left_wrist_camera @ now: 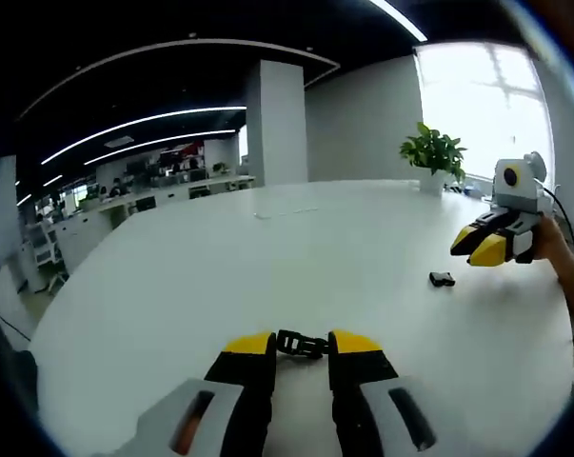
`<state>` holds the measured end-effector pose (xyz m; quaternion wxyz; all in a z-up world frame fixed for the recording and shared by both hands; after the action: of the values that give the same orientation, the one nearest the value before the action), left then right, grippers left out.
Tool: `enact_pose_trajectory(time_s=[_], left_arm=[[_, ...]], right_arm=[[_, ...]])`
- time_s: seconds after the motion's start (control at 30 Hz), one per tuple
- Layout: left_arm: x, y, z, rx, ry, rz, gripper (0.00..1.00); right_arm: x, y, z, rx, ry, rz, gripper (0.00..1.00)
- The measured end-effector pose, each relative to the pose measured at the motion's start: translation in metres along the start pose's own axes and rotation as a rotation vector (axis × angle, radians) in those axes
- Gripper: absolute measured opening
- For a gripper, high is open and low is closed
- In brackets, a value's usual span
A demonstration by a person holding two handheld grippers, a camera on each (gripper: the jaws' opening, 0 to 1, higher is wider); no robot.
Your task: Snap the two parts of the plastic buckle together until the buckle closes and remains connected.
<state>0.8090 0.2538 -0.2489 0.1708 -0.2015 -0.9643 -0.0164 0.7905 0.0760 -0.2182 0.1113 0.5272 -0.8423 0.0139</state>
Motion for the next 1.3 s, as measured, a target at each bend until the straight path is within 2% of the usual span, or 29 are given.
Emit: enact_pose_trajectory(time_s=[0.27,0.63,0.67,0.77,0.83,1.17,1.3], left_arm=[[0.003,-0.001,-0.004,0.007,-0.021,-0.007,0.24],[0.018,0.010,-0.023,-0.006,-0.069,-0.030,0.27],[0.019,0.011,-0.024,-0.013,-0.071,-0.022,0.27],[0.021,0.008,-0.020,-0.100,-0.031,0.058,0.28],[0.021,0.008,-0.013,-0.089,0.007,0.110,0.32],[0.025,0.017,-0.005,-0.073,0.020,0.134,0.36],[0.024,0.015,0.001,-0.110,0.043,0.156,0.39]], right_arm=[[0.001,0.000,0.001,-0.002,0.001,0.004,0.15],[0.003,0.002,0.000,-0.001,-0.003,0.005,0.15],[0.003,0.002,0.000,0.000,-0.002,0.004,0.15],[0.004,0.003,0.000,0.004,-0.002,0.004,0.15],[0.005,0.003,-0.001,0.006,-0.001,0.005,0.15],[0.004,0.006,0.002,0.003,0.003,0.003,0.15],[0.005,0.006,0.000,0.006,0.002,0.002,0.15]])
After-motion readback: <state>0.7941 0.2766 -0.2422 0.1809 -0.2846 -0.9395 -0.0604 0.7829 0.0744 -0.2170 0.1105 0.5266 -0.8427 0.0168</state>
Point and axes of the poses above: the point that each gripper's makers call its tool centre point, and the gripper's own axes: x roughly backward along the fingers, y roughly to its left, z roughly out of its underside, the point moved 1 cm from there along x, roughly backward along the fingers, and after that the axes turned 4 degrees about -y, right-handed, at the moved point
